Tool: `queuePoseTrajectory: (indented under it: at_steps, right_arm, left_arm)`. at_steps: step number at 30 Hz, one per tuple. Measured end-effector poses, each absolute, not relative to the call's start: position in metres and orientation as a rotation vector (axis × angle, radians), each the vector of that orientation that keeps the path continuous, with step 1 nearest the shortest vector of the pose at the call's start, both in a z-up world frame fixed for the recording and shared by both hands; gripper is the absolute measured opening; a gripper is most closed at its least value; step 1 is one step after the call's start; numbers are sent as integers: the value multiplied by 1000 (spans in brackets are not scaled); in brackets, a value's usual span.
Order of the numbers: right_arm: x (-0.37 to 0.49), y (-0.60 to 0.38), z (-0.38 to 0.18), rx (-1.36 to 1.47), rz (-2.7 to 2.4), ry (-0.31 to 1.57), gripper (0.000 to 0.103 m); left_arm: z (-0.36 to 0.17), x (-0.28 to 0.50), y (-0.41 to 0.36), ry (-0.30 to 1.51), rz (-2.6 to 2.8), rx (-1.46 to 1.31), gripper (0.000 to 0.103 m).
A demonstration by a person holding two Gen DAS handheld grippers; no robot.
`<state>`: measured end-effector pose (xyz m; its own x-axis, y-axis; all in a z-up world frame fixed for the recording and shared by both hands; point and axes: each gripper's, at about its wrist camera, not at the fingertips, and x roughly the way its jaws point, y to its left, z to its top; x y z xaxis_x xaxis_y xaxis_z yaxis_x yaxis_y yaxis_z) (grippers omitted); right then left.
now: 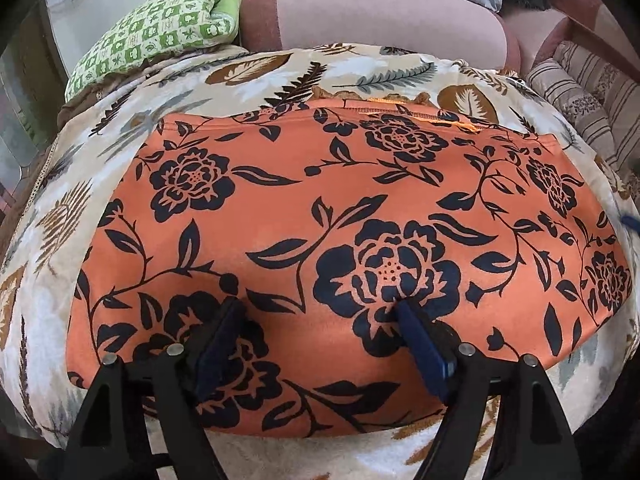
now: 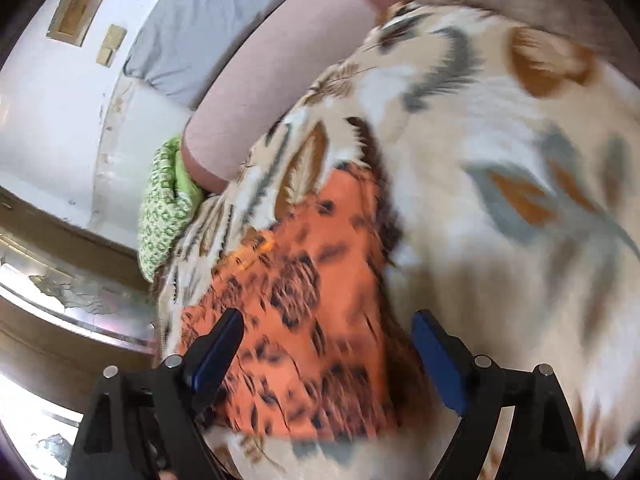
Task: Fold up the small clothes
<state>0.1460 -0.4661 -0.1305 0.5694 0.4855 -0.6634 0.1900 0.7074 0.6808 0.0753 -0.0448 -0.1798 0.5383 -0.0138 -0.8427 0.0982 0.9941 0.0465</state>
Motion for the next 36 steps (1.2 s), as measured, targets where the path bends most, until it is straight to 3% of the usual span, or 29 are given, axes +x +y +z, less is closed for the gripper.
queuePoseTrajectory:
  at_steps: [5, 6, 7, 8, 9, 13, 15, 17, 18, 19, 22, 27, 30, 34, 36]
  right_arm:
    - [206, -461, -169, 749, 199, 1136, 84]
    - [211, -459, -177, 737, 183, 1156, 78]
    - [215, -455, -179, 714, 186, 1166, 62]
    - [220, -454, -177, 696, 183, 1174, 33]
    - [222, -456, -173, 722, 179, 1170, 11]
    - [223, -450, -175, 669, 114, 1169, 11]
    - [220, -456, -186, 728, 68, 1164, 20]
    - [217, -449, -175, 727, 69, 1137, 35]
    - [212, -443, -165, 693, 90, 1137, 69]
    - [204, -441, -156, 657, 90, 1122, 82]
    - [165, -437, -125, 587, 63, 1046, 82]
    - [90, -425, -92, 703, 190, 942, 82]
    - [73, -393, -102, 702, 279, 977, 82]
    - [76, -395, -159, 739, 145, 1145, 81]
    - [68, -402, -154, 809, 143, 1089, 81]
  left_arm:
    - [-180, 76, -44, 997, -77, 77, 82]
    - [-181, 76, -44, 996, -79, 74, 83]
    - [-181, 76, -44, 996, -81, 76, 84]
    - [-182, 77, -44, 996, -83, 83, 85]
    - [-182, 77, -44, 996, -85, 86, 85]
    - [-182, 79, -43, 1001, -88, 74, 86]
    - [-182, 79, -45, 1010, -86, 86, 86]
    - [-180, 80, -43, 1025, -89, 79, 86]
    - [-180, 81, -42, 1029, -91, 71, 86]
    - [-179, 81, -41, 1035, -92, 62, 86]
    - [-178, 81, -38, 1043, -89, 48, 86]
    - [-178, 77, -39, 1054, -83, 54, 86]
    - [-178, 76, -38, 1064, -78, 39, 86]
    - [-174, 75, -34, 1078, -80, 19, 86]
    - [-171, 74, -31, 1078, -76, 16, 86]
